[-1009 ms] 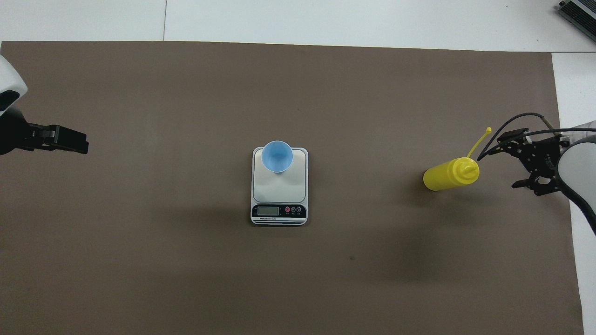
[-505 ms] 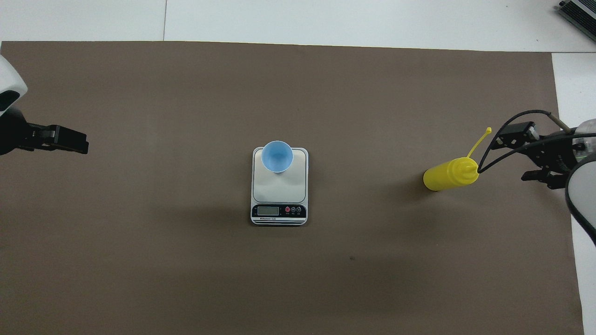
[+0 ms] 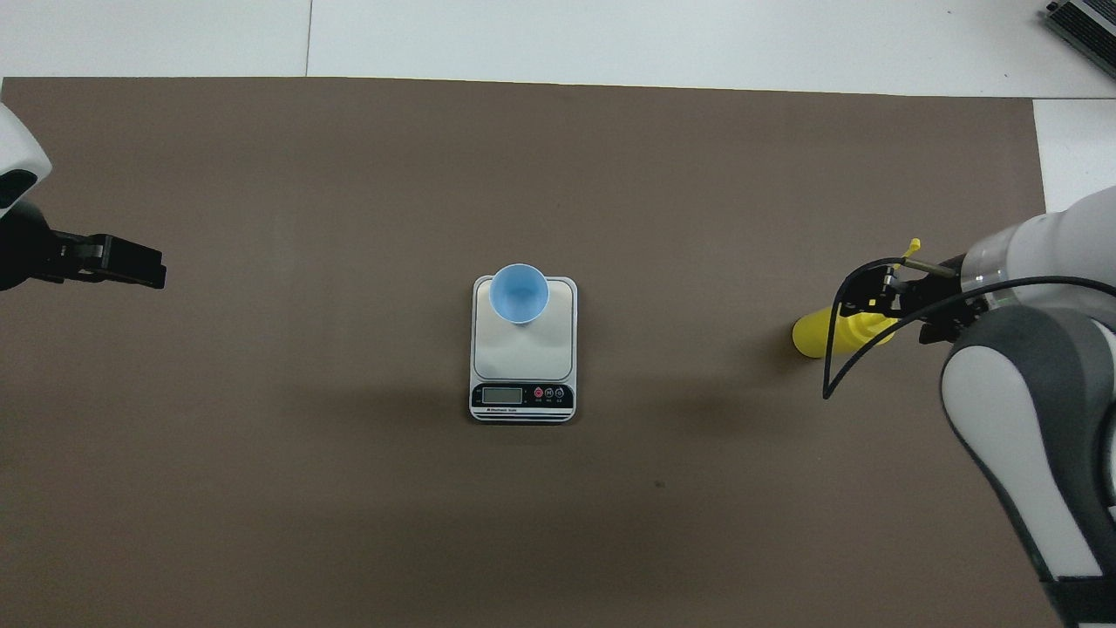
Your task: Pour seasoning into cup on scale with both arms
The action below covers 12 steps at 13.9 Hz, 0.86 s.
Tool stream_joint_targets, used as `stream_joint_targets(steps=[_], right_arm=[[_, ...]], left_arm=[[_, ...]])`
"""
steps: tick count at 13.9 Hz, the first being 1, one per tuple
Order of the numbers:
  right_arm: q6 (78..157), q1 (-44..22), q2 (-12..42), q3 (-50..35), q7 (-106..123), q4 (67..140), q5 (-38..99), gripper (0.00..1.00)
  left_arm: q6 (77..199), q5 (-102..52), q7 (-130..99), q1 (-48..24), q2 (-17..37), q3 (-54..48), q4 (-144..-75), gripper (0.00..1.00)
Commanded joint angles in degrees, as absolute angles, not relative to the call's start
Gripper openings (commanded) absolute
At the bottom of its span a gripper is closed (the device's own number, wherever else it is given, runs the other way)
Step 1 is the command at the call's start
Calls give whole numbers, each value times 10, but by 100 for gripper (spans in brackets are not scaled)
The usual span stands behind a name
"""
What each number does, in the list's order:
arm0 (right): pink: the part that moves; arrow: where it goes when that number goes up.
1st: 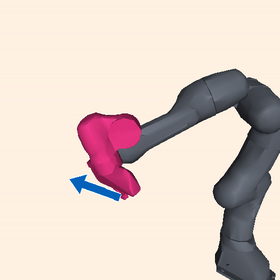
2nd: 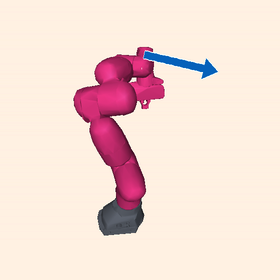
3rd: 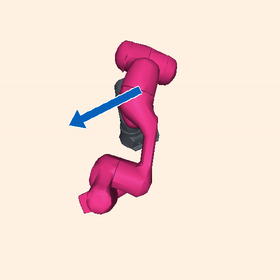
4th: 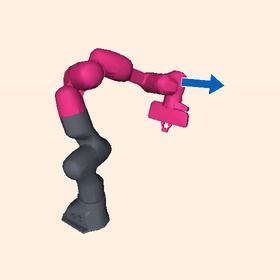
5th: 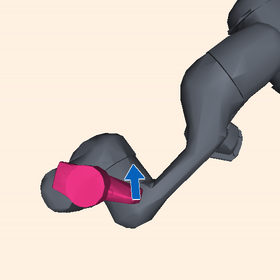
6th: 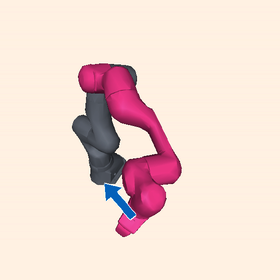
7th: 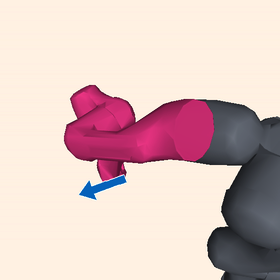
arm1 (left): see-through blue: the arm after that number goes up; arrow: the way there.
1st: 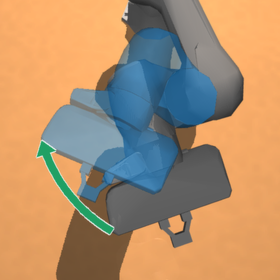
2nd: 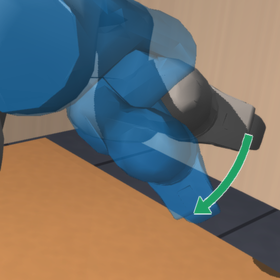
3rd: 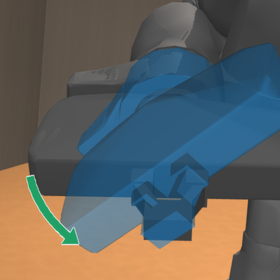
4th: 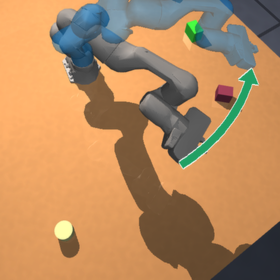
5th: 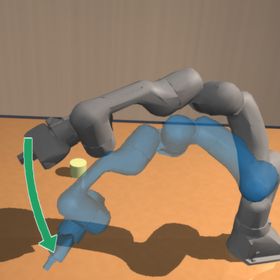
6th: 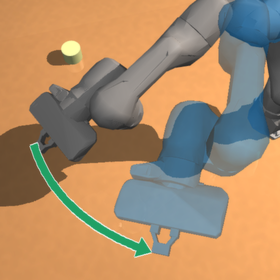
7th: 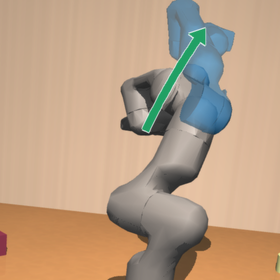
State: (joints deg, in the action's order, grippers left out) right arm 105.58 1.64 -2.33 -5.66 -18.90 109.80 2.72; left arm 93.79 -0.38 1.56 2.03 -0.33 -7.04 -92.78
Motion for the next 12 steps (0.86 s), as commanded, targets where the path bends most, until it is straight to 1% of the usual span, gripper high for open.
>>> stream_joint_targets(steps=[1,3,6,10,12], right_arm=[[1049,-23,-47,-56,-171,1111,-3,100],[1053,-43,-48,-56,-169,1107,-4,100],[1058,-41,-45,-56,-132,1086,-4,100],[1051,-12,-41,-54,-53,1046,-12,100],[1049,-2,-33,-54,-19,1023,-25,100]], left_arm=[[951,-4,21,23,-18,-71,-948,100],[951,-4,21,23,-18,-71,-948,100],[950,-4,22,23,-18,-71,-948,100],[942,-4,22,22,-20,-71,-949,100],[948,-4,19,20,-25,-72,-961,100]])
